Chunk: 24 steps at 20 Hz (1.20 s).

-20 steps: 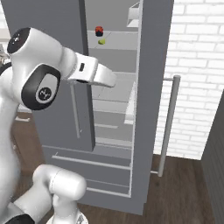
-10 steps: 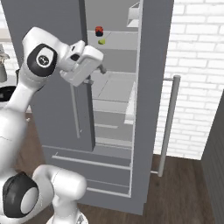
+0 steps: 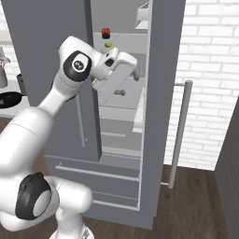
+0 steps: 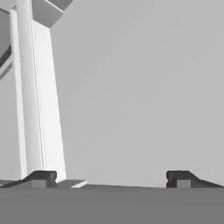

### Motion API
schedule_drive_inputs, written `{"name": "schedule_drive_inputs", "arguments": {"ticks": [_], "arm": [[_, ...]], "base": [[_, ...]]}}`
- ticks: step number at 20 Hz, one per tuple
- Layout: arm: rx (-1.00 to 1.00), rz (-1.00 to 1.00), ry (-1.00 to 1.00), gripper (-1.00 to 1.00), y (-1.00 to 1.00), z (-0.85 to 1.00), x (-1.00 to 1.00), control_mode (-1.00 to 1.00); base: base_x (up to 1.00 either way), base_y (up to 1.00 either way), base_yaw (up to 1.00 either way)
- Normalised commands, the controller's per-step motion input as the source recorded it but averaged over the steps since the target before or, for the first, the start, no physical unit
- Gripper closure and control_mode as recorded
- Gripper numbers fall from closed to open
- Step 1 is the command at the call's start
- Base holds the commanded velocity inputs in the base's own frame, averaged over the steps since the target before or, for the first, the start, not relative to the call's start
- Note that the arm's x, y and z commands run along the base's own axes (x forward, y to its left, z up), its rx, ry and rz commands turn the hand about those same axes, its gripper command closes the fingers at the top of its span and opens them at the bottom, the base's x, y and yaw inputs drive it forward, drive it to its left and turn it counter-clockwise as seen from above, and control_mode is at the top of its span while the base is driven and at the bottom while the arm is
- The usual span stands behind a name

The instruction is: Grab a lemon wedge from the fridge and one ice cube from the ice bowl, and put them in the glass of lemonade.

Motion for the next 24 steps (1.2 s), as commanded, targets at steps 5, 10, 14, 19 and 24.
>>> {"name": "schedule_drive_inputs", "arguments": {"ticks": [5,10,14,19,24], "arm": [[0.0,0.07,0.12,-1.0,-0.85,-0.24,0.14,-1.0],[0.0,0.11,0.16,-1.0,-0.61,-0.26,0.22,-1.0],[0.0,0.12,0.07,-1.0,0.0,-0.09,-0.02,-1.0],[0.15,0.14,-0.2,-1.0,0.86,0.04,-0.17,-1.0],[0.49,0.08,-0.47,-1.0,0.88,-0.11,0.0,-1.0]], "base": [[0.0,0.0,0.0],[0.0,0.0,0.0],[0.0,0.0,0.0],[0.0,0.0,0.0],[0.0,0.0,0.0]]}}
